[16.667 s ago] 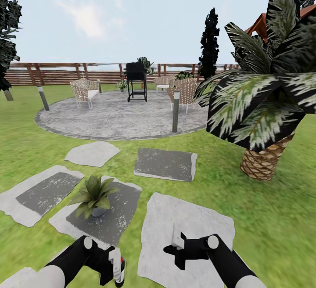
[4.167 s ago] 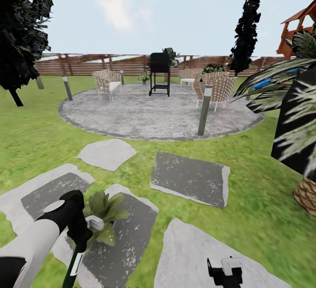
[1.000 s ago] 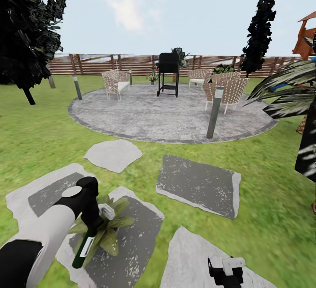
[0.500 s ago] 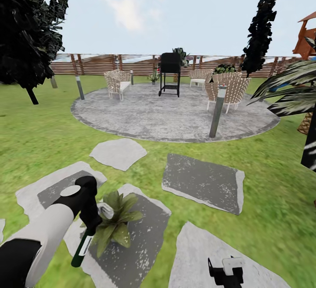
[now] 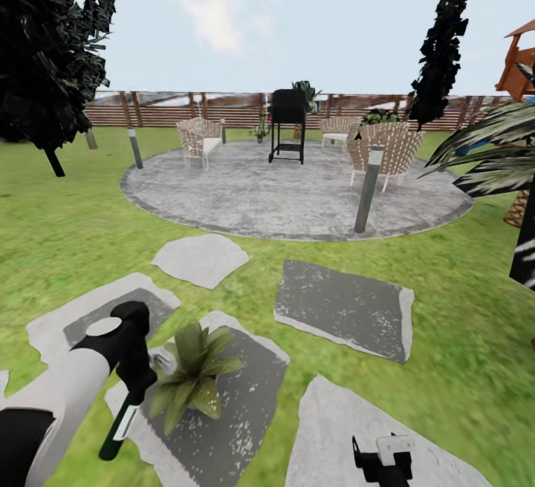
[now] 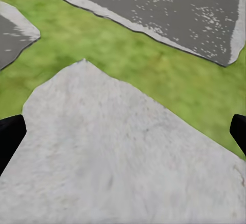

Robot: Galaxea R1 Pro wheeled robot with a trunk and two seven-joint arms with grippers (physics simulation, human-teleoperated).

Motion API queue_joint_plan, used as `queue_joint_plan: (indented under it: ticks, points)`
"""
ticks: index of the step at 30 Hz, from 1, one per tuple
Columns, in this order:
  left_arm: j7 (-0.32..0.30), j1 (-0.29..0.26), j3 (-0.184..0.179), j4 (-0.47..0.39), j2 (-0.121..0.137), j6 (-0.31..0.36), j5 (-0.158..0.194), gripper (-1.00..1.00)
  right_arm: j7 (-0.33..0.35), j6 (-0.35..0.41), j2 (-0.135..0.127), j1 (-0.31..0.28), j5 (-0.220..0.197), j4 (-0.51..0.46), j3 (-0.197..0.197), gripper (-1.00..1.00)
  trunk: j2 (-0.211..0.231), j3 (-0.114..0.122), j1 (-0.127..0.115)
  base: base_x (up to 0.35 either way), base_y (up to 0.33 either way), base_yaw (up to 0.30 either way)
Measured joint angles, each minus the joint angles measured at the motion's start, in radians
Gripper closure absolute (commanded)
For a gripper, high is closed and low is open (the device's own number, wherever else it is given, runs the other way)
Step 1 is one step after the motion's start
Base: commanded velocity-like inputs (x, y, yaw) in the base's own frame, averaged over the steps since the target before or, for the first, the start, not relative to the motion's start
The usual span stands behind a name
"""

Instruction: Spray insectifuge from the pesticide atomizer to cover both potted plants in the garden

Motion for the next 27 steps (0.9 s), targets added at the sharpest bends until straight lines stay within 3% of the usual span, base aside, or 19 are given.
queue_joint_plan:
  ticks: [13, 17, 22, 24, 27]
  points:
    - [0.000, 0.002, 0.002, 0.002, -0.005, 0.002, 0.000, 1.00, 0.000, 0.000, 0.000, 0.000, 0.000, 0.000, 0.000, -1.00, 0.000, 0.000, 0.000, 0.056, 0.048, 0.000]
    - [0.000, 0.085, 0.005, -0.006, -0.007, 0.003, 0.008, 1.00, 0.000, 0.000, 0.000, 0.000, 0.000, 0.000, 0.000, -1.00, 0.000, 0.000, 0.000, 0.000, 0.000, 0.000]
    - [0.000, 0.097, 0.011, -0.007, -0.047, 0.004, 0.016, 1.00, 0.000, 0.000, 0.000, 0.000, 0.000, 0.000, 0.000, -1.00, 0.000, 0.000, 0.000, 0.000, 0.000, 0.000]
    - [0.000, 0.097, 0.011, -0.008, -0.083, 0.005, 0.015, 1.00, 0.000, 0.000, 0.000, 0.000, 0.000, 0.000, 0.000, -1.00, 0.000, 0.000, 0.000, 0.000, 0.000, 0.000]
    - [0.000, 0.097, 0.009, -0.006, -0.092, 0.005, 0.014, 1.00, 0.000, 0.000, 0.000, 0.001, 0.000, 0.000, 0.000, -1.00, 0.000, 0.000, 0.000, 0.000, 0.000, 0.000]
